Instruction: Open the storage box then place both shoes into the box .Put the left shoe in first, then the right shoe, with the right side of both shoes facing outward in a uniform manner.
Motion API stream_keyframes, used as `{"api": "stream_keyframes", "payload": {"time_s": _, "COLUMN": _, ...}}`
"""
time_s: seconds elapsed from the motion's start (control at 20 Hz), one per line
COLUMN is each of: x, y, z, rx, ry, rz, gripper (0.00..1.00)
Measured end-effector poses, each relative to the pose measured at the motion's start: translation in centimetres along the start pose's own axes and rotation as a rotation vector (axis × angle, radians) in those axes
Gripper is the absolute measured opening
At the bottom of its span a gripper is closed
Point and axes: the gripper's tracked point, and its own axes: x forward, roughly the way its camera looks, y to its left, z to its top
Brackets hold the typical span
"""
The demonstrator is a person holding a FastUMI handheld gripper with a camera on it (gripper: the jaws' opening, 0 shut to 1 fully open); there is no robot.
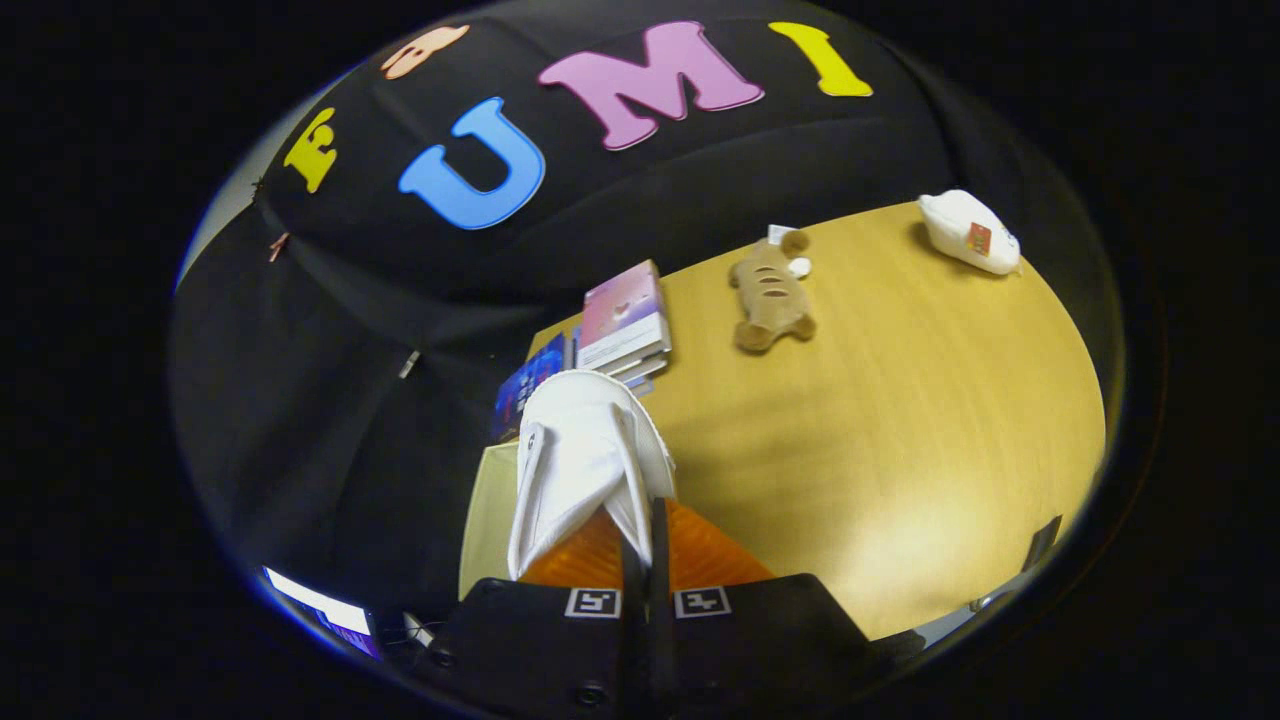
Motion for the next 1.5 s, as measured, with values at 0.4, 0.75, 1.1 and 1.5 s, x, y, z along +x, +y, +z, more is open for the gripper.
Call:
{"api": "stream_keyframes", "payload": {"time_s": 0.4, "x": 6.0, "y": 9.4, "z": -4.5, "rx": 0.006, "ry": 0.129, "rz": -0.088, "gripper": 0.05}}
{"api": "stream_keyframes", "payload": {"time_s": 0.75, "x": 9.7, "y": 8.3, "z": -8.1, "rx": -0.082, "ry": 0.145, "rz": -0.292, "gripper": 0.05}}
{"api": "stream_keyframes", "payload": {"time_s": 1.1, "x": 10.7, "y": 10.2, "z": -8.1, "rx": -0.079, "ry": 0.133, "rz": -0.213, "gripper": 0.35}}
{"api": "stream_keyframes", "payload": {"time_s": 1.5, "x": 8.4, "y": 10.7, "z": -7.5, "rx": -0.161, "ry": 0.115, "rz": -0.134, "gripper": 0.99}}
